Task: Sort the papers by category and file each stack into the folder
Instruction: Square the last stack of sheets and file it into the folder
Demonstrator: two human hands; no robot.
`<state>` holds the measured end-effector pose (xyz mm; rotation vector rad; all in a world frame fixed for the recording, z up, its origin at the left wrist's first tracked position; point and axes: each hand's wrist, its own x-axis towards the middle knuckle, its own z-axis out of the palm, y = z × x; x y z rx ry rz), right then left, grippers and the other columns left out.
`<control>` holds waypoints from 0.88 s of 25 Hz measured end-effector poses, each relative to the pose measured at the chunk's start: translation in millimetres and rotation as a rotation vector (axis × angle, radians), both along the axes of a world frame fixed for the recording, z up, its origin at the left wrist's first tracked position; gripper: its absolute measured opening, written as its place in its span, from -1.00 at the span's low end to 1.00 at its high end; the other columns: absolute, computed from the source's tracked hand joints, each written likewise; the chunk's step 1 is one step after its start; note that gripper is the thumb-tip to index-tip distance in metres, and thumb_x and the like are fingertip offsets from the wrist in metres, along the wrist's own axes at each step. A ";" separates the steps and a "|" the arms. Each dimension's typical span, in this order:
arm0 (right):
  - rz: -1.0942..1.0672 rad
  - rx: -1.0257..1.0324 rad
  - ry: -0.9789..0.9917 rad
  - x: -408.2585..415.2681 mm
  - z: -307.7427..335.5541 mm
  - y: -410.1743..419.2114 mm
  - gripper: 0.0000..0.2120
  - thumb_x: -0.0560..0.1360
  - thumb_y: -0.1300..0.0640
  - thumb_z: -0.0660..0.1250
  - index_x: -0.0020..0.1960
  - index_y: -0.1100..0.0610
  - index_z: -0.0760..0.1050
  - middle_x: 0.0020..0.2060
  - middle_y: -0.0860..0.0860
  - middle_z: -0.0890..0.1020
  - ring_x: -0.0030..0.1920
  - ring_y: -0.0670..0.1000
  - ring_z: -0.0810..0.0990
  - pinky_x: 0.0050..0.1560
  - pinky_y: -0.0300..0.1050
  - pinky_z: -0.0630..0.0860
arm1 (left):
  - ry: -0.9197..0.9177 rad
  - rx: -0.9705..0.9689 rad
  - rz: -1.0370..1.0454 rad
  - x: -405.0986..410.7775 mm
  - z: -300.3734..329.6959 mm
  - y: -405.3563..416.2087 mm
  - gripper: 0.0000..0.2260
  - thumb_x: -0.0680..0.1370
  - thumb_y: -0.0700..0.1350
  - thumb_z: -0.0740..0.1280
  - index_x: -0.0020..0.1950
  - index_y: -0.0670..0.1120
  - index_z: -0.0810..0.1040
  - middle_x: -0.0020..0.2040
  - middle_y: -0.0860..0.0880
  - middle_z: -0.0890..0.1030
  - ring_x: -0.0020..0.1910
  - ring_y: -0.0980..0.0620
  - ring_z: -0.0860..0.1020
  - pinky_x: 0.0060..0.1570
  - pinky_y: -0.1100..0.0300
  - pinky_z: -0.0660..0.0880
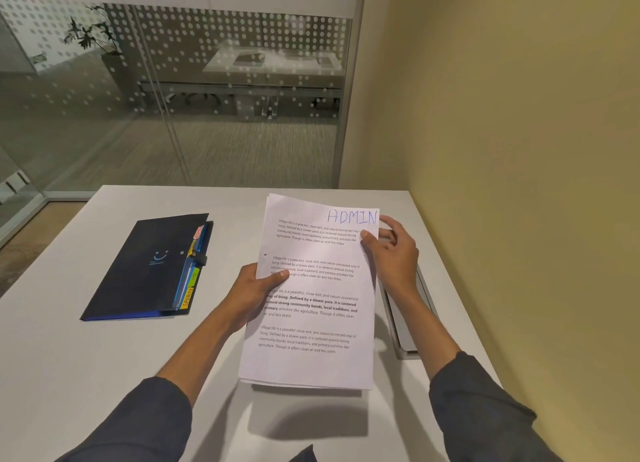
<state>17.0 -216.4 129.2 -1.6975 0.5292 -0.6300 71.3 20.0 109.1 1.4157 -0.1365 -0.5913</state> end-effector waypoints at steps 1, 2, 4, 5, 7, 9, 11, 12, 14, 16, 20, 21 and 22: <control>-0.014 -0.024 -0.036 2.7 6.9 -4.7 -0.61 0.46 0.20 0.48 0.27 0.11 0.52 -0.04 0.00 0.66 -0.11 -0.08 0.65 -0.18 -0.40 0.54 | -0.004 0.004 -0.005 -2.1 -0.1 0.0 -0.86 0.56 -0.26 0.31 0.10 -0.16 0.56 -0.01 -0.16 0.70 -0.11 -0.11 0.69 -0.20 0.12 0.62; -0.027 -0.060 -0.063 4.6 13.1 -9.4 -0.64 0.45 0.22 0.50 0.22 0.11 0.55 -0.08 -0.03 0.66 -0.15 -0.10 0.64 -0.19 -0.41 0.52 | -0.007 0.003 -0.007 -3.8 0.0 -0.2 -0.86 0.56 -0.26 0.31 0.09 -0.16 0.57 -0.01 -0.16 0.70 -0.12 -0.11 0.69 -0.21 0.12 0.62; -0.051 -0.155 -0.094 7.7 19.3 -16.3 -0.73 0.43 0.22 0.50 0.12 0.11 0.60 -0.14 -0.07 0.64 -0.21 -0.10 0.60 -0.20 -0.41 0.48 | -0.006 -0.009 -0.005 -6.2 1.2 -0.7 -0.87 0.56 -0.27 0.31 0.08 -0.17 0.57 -0.02 -0.17 0.70 -0.12 -0.11 0.69 -0.20 0.11 0.63; -0.057 -0.193 -0.098 8.4 19.7 -17.7 -0.77 0.43 0.21 0.50 0.08 0.11 0.62 -0.16 -0.06 0.64 -0.23 -0.10 0.58 -0.20 -0.39 0.47 | -0.005 -0.015 -0.002 -6.9 1.8 -1.4 -0.87 0.55 -0.27 0.31 0.08 -0.17 0.57 -0.02 -0.17 0.70 -0.12 -0.11 0.69 -0.18 0.11 0.63; -0.058 -0.231 -0.102 8.8 19.6 -18.4 -0.81 0.43 0.20 0.51 0.04 0.10 0.64 -0.19 -0.06 0.65 -0.25 -0.12 0.58 -0.18 -0.33 0.50 | -0.007 -0.018 -0.001 -8.1 2.0 -1.9 -0.88 0.55 -0.27 0.31 0.06 -0.16 0.58 -0.02 -0.17 0.70 -0.12 -0.12 0.69 -0.17 0.10 0.63; -0.055 -0.245 -0.111 7.3 19.1 -19.3 -0.80 0.43 0.17 0.51 0.03 0.07 0.63 -0.22 -0.06 0.67 -0.23 -0.13 0.62 -0.12 -0.22 0.56 | -0.005 -0.019 -0.006 -9.2 2.3 -1.6 -0.88 0.55 -0.27 0.31 0.07 -0.15 0.58 -0.03 -0.16 0.70 -0.12 -0.11 0.69 -0.19 0.11 0.63; -0.056 -0.292 -0.107 4.6 16.2 -20.6 -0.82 0.45 0.14 0.50 0.04 0.04 0.61 -0.23 -0.03 0.70 -0.19 -0.12 0.67 -0.07 -0.09 0.62 | -0.003 -0.020 -0.010 -9.4 1.9 -0.7 -0.87 0.55 -0.27 0.31 0.07 -0.16 0.58 -0.03 -0.15 0.70 -0.12 -0.11 0.69 -0.20 0.12 0.62; -0.055 -0.335 -0.112 3.2 14.7 -20.8 -0.85 0.47 0.13 0.47 0.03 0.04 0.60 -0.21 -0.02 0.71 -0.18 -0.10 0.68 -0.07 -0.02 0.63 | -0.003 -0.021 -0.010 -9.8 1.8 -0.6 -0.87 0.56 -0.27 0.31 0.07 -0.16 0.58 -0.04 -0.14 0.71 -0.12 -0.10 0.69 -0.20 0.14 0.62; -0.065 -0.465 -0.141 0.9 11.4 -19.3 -0.94 0.52 0.13 0.42 -0.01 0.06 0.59 -0.09 -0.04 0.72 -0.15 -0.07 0.69 -0.15 0.06 0.62 | -0.006 -0.025 -0.007 -10.6 1.7 -1.4 -0.87 0.56 -0.28 0.30 0.06 -0.15 0.58 -0.05 -0.12 0.71 -0.12 -0.08 0.69 -0.20 0.15 0.62; -0.114 -0.681 -0.178 -0.9 9.8 -17.4 -0.99 0.53 0.15 0.39 -0.06 0.08 0.59 0.14 -0.05 0.66 -0.17 -0.04 0.67 -0.29 -0.05 0.56 | -0.011 -0.026 -0.009 -11.0 1.4 -2.9 -0.87 0.56 -0.28 0.31 0.07 -0.17 0.58 -0.05 -0.12 0.71 -0.12 -0.08 0.69 -0.18 0.14 0.61; -0.199 -1.070 -0.258 -0.3 8.2 -18.9 -0.85 0.56 0.09 0.33 -0.09 0.13 0.63 0.30 0.04 0.57 0.01 0.03 0.66 -0.34 -0.16 0.47 | -0.009 -0.015 -0.006 -11.5 0.8 -4.5 -0.86 0.55 -0.26 0.32 0.09 -0.17 0.59 -0.01 -0.14 0.70 -0.08 -0.12 0.68 -0.14 0.12 0.62; -0.207 -1.105 -0.270 -0.7 8.7 -18.6 -0.82 0.57 0.08 0.31 -0.08 0.14 0.64 0.28 0.05 0.59 0.00 0.05 0.67 -0.33 -0.14 0.50 | -0.006 -0.015 -0.006 -12.0 0.6 -4.7 -0.86 0.55 -0.25 0.32 0.09 -0.17 0.59 -0.01 -0.15 0.70 -0.07 -0.12 0.68 -0.13 0.10 0.62; -0.209 -1.110 -0.272 -0.9 8.8 -18.3 -0.81 0.57 0.08 0.30 -0.07 0.14 0.64 0.26 0.06 0.60 -0.01 0.05 0.67 -0.31 -0.12 0.51 | -0.003 -0.015 -0.006 -12.5 0.4 -4.9 -0.86 0.55 -0.25 0.32 0.09 -0.17 0.59 -0.01 -0.15 0.70 -0.07 -0.13 0.68 -0.11 0.09 0.62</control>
